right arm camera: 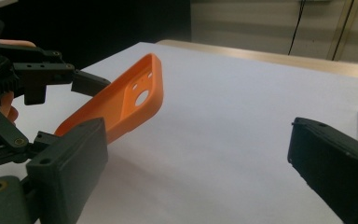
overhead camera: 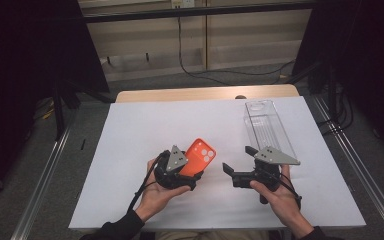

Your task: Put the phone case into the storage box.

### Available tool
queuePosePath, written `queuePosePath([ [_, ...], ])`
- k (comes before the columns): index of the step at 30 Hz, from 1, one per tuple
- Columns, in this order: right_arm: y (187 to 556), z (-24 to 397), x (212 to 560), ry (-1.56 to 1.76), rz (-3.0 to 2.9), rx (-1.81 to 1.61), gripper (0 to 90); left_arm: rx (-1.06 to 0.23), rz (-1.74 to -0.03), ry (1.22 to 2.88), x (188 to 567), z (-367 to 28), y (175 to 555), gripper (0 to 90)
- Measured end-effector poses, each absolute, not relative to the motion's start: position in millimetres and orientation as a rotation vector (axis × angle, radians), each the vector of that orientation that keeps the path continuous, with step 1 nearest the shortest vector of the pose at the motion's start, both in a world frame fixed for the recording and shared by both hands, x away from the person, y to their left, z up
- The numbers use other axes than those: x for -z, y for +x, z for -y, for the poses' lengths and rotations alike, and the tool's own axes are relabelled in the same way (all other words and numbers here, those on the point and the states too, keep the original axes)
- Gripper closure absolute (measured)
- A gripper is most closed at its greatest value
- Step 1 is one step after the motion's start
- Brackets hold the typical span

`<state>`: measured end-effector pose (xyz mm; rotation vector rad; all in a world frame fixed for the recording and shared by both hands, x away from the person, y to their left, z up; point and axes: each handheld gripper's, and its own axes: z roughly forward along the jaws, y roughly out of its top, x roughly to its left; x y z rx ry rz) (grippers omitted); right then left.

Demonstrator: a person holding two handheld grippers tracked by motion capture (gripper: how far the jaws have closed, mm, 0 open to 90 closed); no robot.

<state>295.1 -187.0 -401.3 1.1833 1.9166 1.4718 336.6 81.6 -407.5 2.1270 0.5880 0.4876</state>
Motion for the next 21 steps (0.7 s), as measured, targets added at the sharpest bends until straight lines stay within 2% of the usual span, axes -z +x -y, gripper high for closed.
queuePosePath([
  [7,304.8,184.0,396.7,1.257,-2.06,-1.442,3.2,-0.529,-0.58,2.113,407.5,-80.0,334.3,16.2],
  [21,315.8,175.3,380.7,1.273,-2.328,-1.357,6.2,-0.555,-0.543,2.114,410.5,-70.4,329.7,16.2],
])
